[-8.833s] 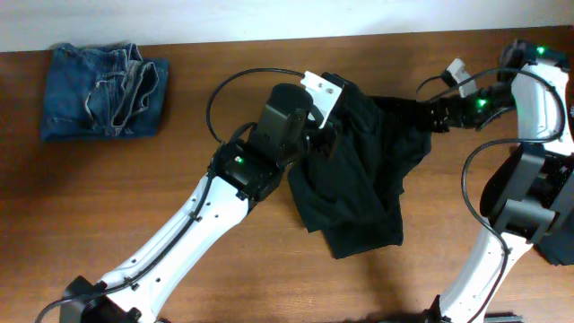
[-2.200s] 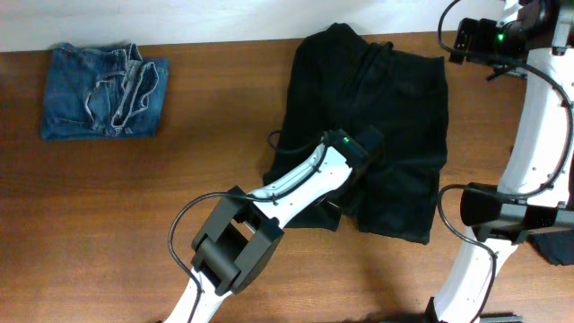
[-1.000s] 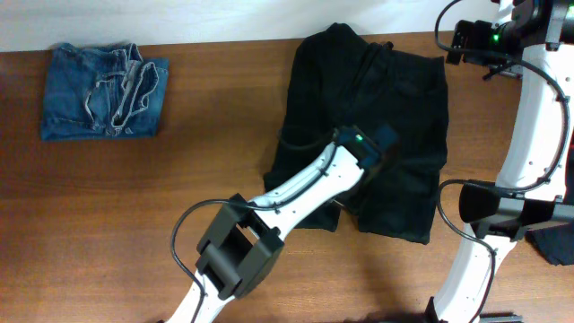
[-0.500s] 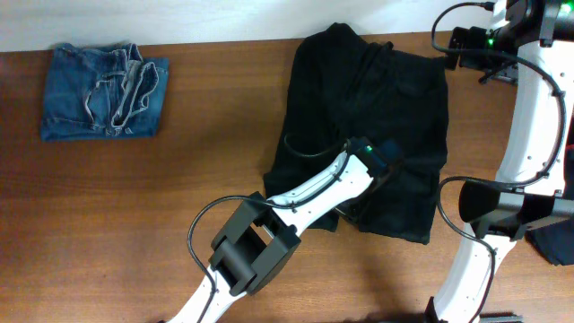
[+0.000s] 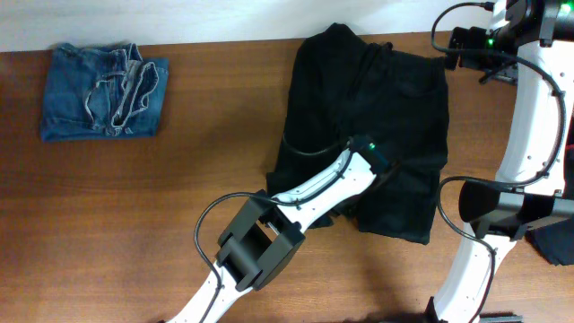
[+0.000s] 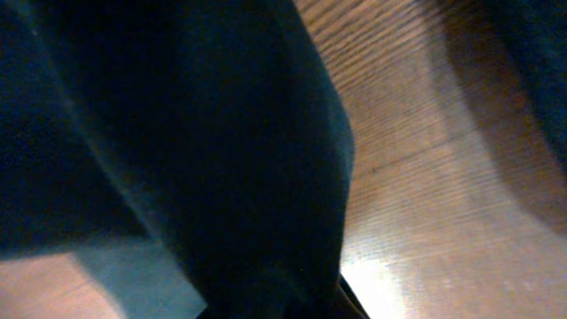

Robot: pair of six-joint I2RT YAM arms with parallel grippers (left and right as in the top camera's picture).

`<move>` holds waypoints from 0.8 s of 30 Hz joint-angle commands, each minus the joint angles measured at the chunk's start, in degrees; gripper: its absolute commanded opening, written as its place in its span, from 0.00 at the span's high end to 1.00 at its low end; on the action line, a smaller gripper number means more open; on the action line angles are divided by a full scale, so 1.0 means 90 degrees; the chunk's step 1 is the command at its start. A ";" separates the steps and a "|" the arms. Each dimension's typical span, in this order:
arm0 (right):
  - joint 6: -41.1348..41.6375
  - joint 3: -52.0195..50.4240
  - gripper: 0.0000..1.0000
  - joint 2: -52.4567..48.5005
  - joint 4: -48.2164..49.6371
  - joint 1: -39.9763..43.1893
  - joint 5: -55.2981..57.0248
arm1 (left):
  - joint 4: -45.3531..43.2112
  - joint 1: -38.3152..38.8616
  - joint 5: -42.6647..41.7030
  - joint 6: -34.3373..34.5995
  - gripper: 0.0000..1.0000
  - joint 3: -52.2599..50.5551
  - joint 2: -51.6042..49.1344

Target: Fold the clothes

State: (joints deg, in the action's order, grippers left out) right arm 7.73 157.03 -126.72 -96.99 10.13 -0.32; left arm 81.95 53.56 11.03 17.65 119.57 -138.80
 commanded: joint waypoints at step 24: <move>0.0032 -0.0046 0.01 -0.0012 -0.0036 0.0002 -0.0058 | 0.1644 -0.0971 -0.0233 -0.0257 0.99 0.1494 -0.0041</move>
State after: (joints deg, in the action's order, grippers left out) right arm 7.73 157.03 -126.72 -96.99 10.13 -0.47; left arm 96.62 44.73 8.49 16.49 131.92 -139.09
